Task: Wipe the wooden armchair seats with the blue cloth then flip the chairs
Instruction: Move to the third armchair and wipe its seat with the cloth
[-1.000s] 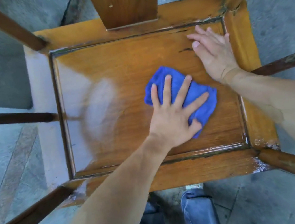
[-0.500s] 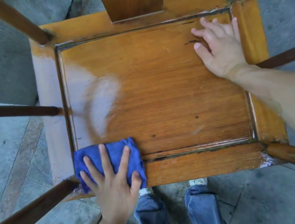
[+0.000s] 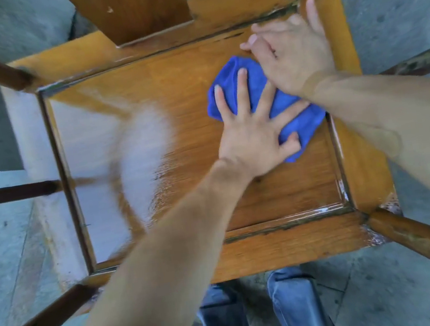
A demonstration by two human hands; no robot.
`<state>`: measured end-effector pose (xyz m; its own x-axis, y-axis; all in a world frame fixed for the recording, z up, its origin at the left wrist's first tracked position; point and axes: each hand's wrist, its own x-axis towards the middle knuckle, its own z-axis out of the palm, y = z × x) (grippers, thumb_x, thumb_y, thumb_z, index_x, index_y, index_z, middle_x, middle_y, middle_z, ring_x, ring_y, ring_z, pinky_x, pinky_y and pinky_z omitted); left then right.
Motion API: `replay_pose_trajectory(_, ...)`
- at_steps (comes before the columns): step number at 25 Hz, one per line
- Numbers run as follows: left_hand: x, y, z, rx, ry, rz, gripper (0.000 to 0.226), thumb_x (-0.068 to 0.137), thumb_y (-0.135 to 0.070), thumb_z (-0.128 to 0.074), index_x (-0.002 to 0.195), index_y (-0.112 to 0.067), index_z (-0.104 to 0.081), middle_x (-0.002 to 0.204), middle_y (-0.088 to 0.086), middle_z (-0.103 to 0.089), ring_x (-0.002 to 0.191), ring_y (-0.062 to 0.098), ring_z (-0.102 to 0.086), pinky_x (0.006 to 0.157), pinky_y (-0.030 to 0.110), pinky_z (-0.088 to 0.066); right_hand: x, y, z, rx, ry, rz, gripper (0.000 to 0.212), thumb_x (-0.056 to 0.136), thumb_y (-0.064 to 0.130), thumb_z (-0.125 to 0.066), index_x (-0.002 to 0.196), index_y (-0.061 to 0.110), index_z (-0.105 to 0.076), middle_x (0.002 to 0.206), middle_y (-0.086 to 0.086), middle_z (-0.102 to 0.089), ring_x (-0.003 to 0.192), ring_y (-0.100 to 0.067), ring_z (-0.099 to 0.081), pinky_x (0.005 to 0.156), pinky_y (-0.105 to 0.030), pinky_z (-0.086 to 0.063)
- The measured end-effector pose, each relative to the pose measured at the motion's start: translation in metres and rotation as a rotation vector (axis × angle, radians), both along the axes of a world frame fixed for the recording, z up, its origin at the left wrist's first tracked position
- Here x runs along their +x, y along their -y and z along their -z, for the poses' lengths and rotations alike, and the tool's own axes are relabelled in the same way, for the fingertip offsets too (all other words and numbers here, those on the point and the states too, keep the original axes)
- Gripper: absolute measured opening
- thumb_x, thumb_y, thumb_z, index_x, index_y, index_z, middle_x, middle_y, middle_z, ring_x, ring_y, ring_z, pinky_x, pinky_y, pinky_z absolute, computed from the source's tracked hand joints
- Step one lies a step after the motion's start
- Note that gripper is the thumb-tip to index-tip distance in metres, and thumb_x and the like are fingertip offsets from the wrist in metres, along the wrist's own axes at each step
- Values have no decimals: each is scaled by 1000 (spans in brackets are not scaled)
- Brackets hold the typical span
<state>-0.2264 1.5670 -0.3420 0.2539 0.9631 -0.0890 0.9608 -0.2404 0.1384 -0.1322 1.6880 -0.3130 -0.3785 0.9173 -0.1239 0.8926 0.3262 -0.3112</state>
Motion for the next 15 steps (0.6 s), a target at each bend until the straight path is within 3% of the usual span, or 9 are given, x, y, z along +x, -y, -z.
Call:
replay_pose_trajectory(4,-113,-14,2,40,-55,14,65,86,-60,-42,149,-54,-29,166,0,-20,150,49,-11,113,75,-8,-1,8,5,20,39,-3,50,103,43,-23,134,34,-61,153,4,-48,139,-30,-41,124,-53,4)
replay_pose_trajectory(8,-202,56,1,-20,-83,-354,63,90,-59,-34,151,-54,-18,169,0,-9,152,46,-4,115,72,-8,5,24,9,-16,35,-63,49,104,49,-24,145,35,-47,162,2,-33,150,-27,-25,124,-53,6)
replay_pose_trajectory(12,-169,189,-7,-98,-40,-728,63,92,-59,-29,153,-50,-20,169,3,-5,153,43,1,117,69,-10,2,28,9,-70,83,-92,53,103,55,-25,150,34,-38,166,2,-22,154,-26,-16,124,-52,6)
replay_pose_trajectory(15,-110,262,-13,-184,14,-769,64,90,-57,-35,152,-44,-31,169,6,-6,152,47,-1,113,74,-14,11,39,11,-75,-62,-8,51,103,49,-28,149,32,-40,167,2,-21,152,-26,-20,124,-48,-12)
